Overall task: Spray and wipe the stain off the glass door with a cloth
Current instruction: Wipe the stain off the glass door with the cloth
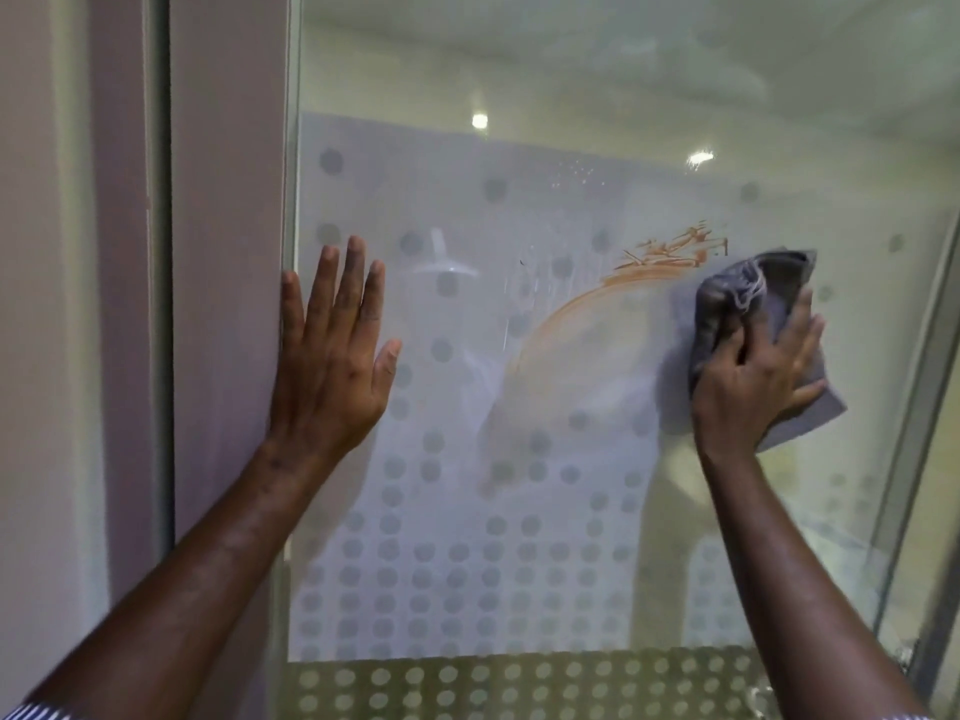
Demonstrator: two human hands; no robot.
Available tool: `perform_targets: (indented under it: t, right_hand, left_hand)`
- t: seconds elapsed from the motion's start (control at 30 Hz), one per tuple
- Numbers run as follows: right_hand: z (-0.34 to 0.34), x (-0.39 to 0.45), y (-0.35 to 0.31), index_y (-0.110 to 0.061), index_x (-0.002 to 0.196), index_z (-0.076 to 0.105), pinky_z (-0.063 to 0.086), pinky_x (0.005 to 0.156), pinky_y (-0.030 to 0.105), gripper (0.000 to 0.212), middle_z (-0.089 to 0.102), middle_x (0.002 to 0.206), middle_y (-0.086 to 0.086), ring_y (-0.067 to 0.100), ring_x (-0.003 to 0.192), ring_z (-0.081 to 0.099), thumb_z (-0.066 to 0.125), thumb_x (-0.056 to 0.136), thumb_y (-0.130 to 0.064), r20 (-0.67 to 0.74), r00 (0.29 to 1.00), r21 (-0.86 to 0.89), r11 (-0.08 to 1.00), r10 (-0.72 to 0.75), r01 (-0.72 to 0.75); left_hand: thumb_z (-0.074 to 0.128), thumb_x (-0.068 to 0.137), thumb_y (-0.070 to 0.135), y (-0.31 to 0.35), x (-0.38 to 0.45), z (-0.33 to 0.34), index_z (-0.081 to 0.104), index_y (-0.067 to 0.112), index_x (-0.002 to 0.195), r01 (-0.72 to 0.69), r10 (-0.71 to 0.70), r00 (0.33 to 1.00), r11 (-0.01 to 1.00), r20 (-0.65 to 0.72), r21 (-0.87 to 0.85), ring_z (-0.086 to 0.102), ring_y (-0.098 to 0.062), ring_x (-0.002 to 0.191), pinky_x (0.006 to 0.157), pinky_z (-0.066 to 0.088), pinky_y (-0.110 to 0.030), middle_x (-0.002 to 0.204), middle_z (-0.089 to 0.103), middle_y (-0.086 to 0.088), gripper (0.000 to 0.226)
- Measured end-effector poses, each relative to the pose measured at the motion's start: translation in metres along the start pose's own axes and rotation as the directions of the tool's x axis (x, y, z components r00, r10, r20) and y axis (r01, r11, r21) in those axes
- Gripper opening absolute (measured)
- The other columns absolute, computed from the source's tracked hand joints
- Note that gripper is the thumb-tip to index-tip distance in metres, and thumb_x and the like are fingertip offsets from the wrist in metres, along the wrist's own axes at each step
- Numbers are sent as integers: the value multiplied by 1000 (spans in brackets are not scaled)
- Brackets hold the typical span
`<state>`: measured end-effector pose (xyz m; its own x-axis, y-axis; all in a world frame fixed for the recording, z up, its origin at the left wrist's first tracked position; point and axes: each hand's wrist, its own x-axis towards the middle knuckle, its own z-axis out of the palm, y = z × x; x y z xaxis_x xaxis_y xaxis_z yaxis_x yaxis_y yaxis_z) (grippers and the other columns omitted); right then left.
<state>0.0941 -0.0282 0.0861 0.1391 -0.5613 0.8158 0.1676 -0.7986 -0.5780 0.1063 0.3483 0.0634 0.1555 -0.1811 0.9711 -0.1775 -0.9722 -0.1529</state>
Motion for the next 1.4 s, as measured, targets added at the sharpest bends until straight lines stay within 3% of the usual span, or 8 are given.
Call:
perform_targets:
  t: [0.23,0.4,0.57,0.7,0.83,1.1,1.23,1.4]
  right_hand:
    - [12,27,-104,-48,149,44,13,118,70,53,20,171,-6,23,157,20,37,96,-51,10,976,6,976,-219,219]
    - [29,-49,-134,-51,153,35,2,118,74,60,15,172,3,31,159,10,41,96,-70,161,749,-57,751,-643,658]
    - [19,-67,-67,-40,149,48,15,115,75,49,29,167,7,34,156,22,51,103,-55,133,608,-105,599,-782,794]
    - [9,-29,-7,-32,145,53,13,113,81,44,32,166,7,37,155,26,54,102,-41,105,733,-194,709,-673,678]
    - [-1,36,-16,-38,151,43,6,116,78,57,23,170,-5,29,158,18,45,95,-35,23,965,-95,960,-261,262]
    - [10,91,-133,-41,149,46,11,120,66,54,28,168,-5,20,154,26,38,96,-50,-42,975,42,974,-219,221]
    - [24,55,-185,-48,146,48,10,117,70,53,30,168,0,25,155,26,43,94,-55,71,833,31,836,-549,549]
    - [31,-38,-164,-47,147,48,11,116,75,47,31,167,2,31,156,26,45,102,-58,175,459,18,469,-871,883]
  left_hand:
    - [39,102,34,2,0,1,13,4,160,1,-1,1000,1000,-31,-3,6,-36,158,125,7,-63,170,9,-18,70]
    - [42,102,35,-1,-1,1,16,6,161,-7,7,999,1000,-52,-5,8,-33,158,126,8,-61,170,11,-17,70]
    - [45,100,35,-1,-2,1,18,7,161,4,-4,999,1000,-50,1,9,-32,158,125,5,-64,170,12,-15,72]
    - [45,100,34,-1,-1,-1,16,6,161,-1,0,999,1000,-37,-18,8,-33,158,126,6,-62,170,11,-16,73]
    - [45,99,34,1,-1,-1,17,6,160,9,-10,999,1000,-36,-21,8,-33,158,126,6,-62,170,11,-16,73]
    - [41,99,34,1,-1,-1,18,5,160,10,-11,999,1000,-40,-24,9,-33,158,125,13,-62,170,12,-16,71]
    - [42,100,32,0,-2,0,19,6,160,0,-2,998,999,-59,-33,10,-32,158,126,13,-60,170,12,-15,70]
    - [42,101,18,-3,-3,0,26,2,158,-6,-13,991,991,-136,-137,18,-31,157,126,15,-57,168,21,-16,61]
